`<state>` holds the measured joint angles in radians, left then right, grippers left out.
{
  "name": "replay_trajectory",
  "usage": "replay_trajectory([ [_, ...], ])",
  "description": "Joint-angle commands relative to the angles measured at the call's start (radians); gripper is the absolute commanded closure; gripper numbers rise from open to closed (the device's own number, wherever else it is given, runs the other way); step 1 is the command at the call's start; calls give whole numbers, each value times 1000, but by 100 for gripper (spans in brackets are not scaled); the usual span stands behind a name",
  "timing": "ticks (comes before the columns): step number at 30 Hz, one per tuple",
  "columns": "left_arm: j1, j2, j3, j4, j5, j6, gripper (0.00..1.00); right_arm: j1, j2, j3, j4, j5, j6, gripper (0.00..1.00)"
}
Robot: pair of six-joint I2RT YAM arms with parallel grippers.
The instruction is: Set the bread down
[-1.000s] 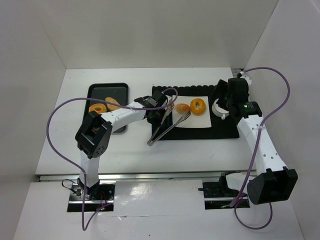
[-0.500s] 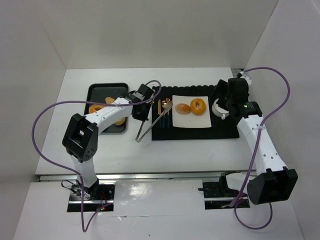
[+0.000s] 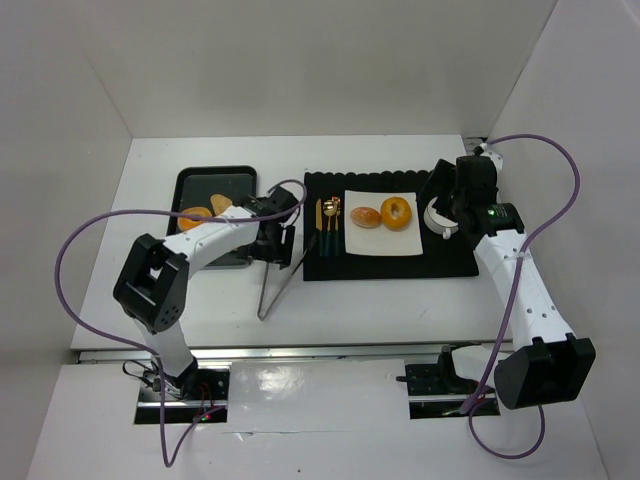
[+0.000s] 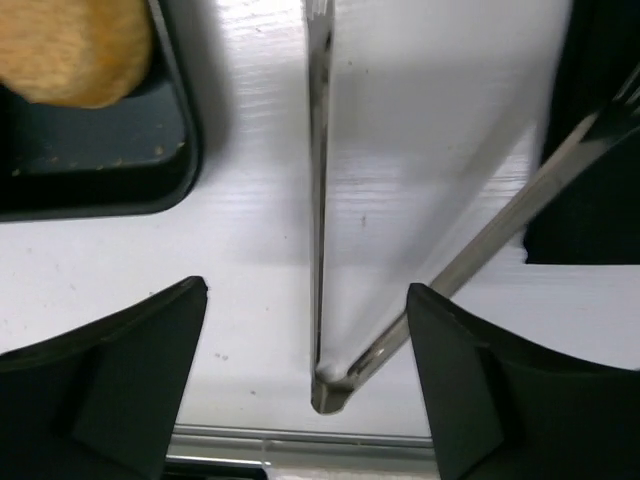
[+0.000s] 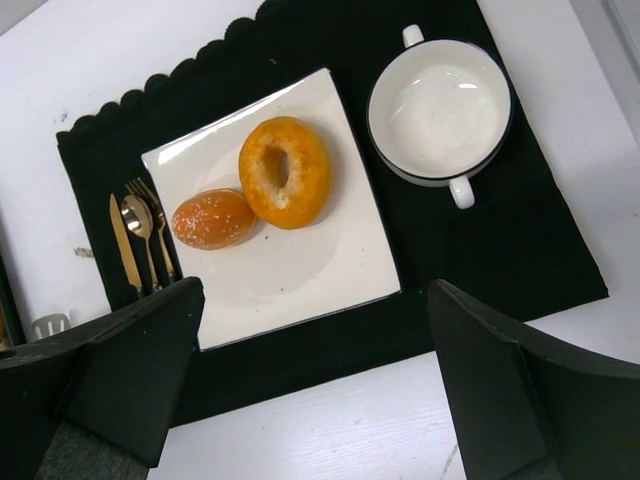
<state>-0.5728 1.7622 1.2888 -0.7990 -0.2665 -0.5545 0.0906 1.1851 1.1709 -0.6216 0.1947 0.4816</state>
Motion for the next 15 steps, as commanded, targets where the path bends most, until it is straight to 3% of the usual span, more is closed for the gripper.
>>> replay_trajectory([
  [1, -1, -130, 101, -68, -48, -13, 4, -8, 10, 13, -3, 49, 9, 0],
  [8, 17, -205, 378, -114, -39, 51, 1, -8, 117, 65, -105, 95, 8, 0],
  [15, 100, -270, 406, 30, 87, 76, 1, 1, 126, 41, -95, 51, -17, 0],
])
